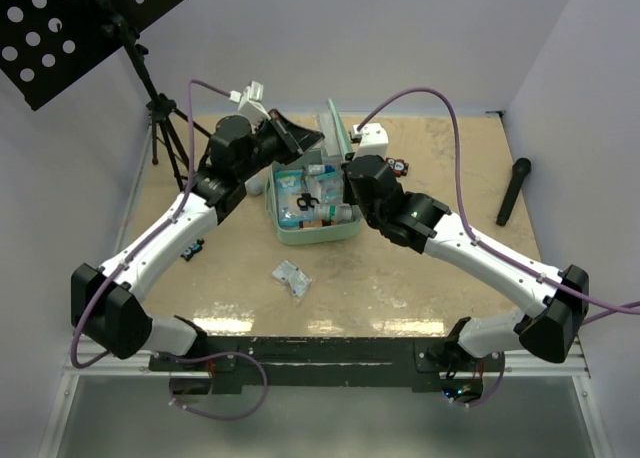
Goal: Organize the medicine kit
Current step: Place the medical item at the medicine box.
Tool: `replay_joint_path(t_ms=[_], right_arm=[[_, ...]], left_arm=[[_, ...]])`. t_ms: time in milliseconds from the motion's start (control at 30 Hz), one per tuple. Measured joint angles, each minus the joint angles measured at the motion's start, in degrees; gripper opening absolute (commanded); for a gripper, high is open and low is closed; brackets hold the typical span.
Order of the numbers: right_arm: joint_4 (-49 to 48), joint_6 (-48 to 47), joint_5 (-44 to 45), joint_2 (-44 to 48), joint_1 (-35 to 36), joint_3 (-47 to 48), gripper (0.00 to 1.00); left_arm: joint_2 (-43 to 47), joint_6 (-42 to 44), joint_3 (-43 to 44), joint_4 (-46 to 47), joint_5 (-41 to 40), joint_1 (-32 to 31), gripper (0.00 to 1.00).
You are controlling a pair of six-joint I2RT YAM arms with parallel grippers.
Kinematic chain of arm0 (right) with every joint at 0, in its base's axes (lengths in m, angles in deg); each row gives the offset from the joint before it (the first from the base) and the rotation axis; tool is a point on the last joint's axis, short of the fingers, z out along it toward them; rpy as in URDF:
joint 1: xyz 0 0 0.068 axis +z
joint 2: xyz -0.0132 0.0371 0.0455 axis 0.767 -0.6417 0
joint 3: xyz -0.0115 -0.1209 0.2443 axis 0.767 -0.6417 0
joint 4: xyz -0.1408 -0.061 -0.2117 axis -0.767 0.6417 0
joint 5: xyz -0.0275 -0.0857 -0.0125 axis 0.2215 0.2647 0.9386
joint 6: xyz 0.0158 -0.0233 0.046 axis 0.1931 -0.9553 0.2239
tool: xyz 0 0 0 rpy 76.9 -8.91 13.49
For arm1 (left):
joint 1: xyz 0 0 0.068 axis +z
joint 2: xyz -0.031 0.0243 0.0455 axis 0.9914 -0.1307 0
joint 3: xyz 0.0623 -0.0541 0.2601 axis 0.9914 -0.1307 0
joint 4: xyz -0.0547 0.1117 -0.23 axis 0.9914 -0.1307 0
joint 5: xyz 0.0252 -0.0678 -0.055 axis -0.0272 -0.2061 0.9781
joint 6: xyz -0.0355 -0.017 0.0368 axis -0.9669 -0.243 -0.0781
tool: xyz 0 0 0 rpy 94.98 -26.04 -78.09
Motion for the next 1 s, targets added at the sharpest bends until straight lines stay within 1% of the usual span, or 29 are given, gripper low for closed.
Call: replay_joint_path(t_ms=[533, 800, 833, 867, 1000], right_arm=[[-0.09, 0.02, -0.66, 0.00, 0.00, 0.00, 0.00], [-0.09, 0.00, -0.81, 0.00, 0.00, 0.00, 0.00], [-0.09, 0.00, -0.87, 0.00, 0.00, 0.00, 0.00], [-0.09, 0.00, -0.94, 0.00, 0.00, 0.00, 0.00], [-0.09, -0.02, -1.07, 0.00, 0.00, 0.00, 0.00]], left_arm=[[-7.08, -0.39, 0.48, 0.44, 0.35, 0.00, 0.00], [-13.35, -0.74, 2.47, 0.70, 1.18, 0.00, 0.00], [-13.92, -0.76, 2.60, 0.50, 1.20, 0.00, 0.02], [-14.38, -0.74, 2.78, 0.33, 1.18, 0.00, 0.06], [-15.04, -0.02, 3.39, -0.17, 0.98, 0.00, 0.29]])
